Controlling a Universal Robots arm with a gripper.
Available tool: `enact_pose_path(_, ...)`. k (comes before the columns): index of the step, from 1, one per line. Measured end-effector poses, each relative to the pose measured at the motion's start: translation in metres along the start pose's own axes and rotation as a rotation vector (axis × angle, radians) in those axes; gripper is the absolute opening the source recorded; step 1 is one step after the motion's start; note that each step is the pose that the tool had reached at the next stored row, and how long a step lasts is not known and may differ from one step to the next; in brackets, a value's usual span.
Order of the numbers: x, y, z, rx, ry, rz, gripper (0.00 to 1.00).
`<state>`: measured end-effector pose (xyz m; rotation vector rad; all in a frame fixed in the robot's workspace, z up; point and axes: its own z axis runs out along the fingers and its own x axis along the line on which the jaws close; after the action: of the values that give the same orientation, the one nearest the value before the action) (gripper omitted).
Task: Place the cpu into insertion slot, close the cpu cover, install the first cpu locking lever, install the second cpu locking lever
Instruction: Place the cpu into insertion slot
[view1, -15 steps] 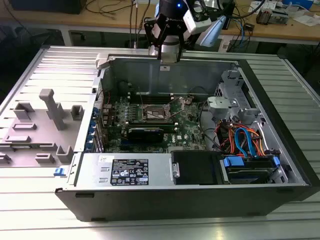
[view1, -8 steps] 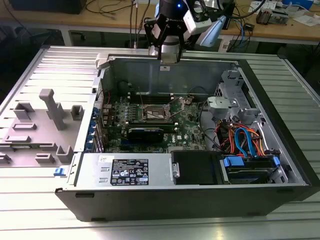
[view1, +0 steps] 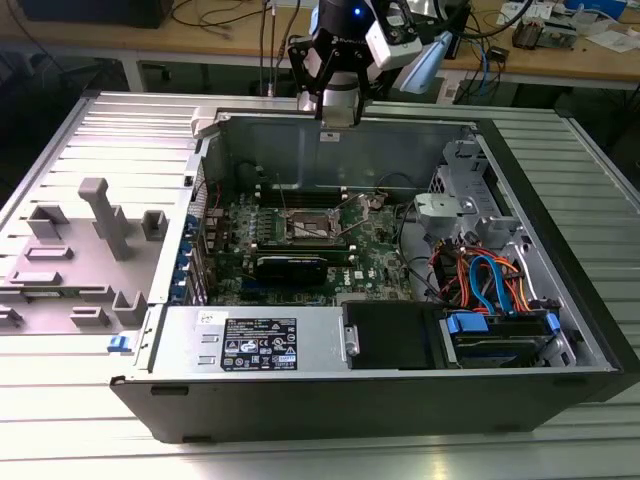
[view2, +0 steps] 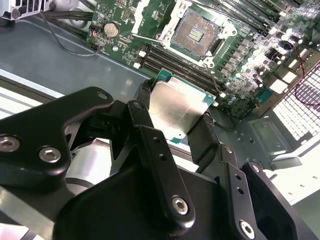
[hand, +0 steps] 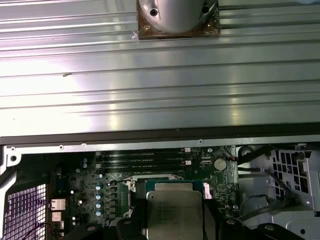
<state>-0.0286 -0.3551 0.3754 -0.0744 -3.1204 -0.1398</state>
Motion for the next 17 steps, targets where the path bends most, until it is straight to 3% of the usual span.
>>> enact_pose_path(17, 0.0000, 0.0000, 0.0000, -0.0002, -0.0008, 0.009, 0.54)
